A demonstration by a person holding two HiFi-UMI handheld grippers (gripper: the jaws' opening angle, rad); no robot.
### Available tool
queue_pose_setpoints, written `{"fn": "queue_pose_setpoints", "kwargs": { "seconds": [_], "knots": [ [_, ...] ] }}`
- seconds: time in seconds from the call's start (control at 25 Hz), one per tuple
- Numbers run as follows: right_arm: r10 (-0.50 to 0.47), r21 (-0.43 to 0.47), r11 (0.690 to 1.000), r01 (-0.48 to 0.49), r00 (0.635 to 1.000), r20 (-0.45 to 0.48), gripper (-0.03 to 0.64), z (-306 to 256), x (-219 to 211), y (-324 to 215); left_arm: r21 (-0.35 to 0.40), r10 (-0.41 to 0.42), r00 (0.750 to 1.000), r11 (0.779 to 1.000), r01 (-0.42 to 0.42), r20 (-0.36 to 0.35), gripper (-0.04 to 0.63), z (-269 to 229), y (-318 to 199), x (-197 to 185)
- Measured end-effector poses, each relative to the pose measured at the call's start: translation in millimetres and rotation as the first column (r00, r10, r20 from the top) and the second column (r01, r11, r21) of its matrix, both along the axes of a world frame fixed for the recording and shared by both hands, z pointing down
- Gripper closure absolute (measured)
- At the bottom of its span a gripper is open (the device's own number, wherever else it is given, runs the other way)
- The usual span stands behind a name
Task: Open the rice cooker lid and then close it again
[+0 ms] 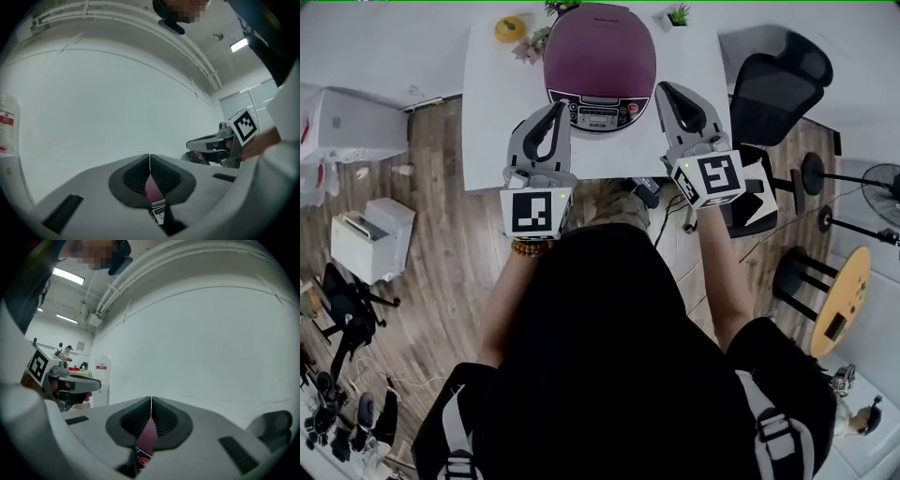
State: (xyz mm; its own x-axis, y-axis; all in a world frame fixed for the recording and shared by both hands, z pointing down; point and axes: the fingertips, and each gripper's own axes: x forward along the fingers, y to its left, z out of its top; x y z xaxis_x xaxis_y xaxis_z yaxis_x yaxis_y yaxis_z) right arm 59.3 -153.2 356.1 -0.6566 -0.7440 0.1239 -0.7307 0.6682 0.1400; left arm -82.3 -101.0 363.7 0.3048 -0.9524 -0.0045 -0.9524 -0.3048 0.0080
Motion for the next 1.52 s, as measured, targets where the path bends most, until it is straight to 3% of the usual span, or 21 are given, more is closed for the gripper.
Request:
{"fn": "queue_pose_setpoints", "kwargs": {
  "seconds": [0.28, 0.56, 0.84, 1.2, 1.52],
  "knots": [
    [-0.019, -0.047, 0.999, 0.014, 0.995, -0.094, 0.586, 24.0, -12.5, -17.1, -0.036, 0.024, 1.000, 0.999, -0.024, 0.003, 0.568, 14.4, -0.6, -13.6],
    [-0.141, -0.112, 0.987, 0.116, 0.957, -0.252, 0.586, 64.9, -42.0, -25.1, -0.050, 0.055, 0.998, 0.997, -0.054, 0.009, 0.568, 28.2, 6.2, -18.8],
    [-0.187, -0.205, 0.970, 0.128, 0.935, -0.301, 0.586, 98.6, -53.7, -29.5, -0.042, 0.048, 0.999, 0.998, -0.048, -0.012, 0.568, 26.2, 1.5, -29.6],
    [-0.278, -0.322, 0.936, 0.143, 0.861, -0.425, 0.586, 149.4, -62.9, -22.2, -0.060, 0.037, 0.999, 0.997, -0.038, -0.024, 0.569, 32.7, 0.8, -38.1],
    [-0.309, -0.361, 0.922, 0.136, 0.820, -0.482, 0.586, 174.0, -61.6, -19.6, -0.068, 0.038, 0.999, 0.997, -0.040, -0.034, 0.569, 38.3, -1.0, -37.7]
  ]
}}
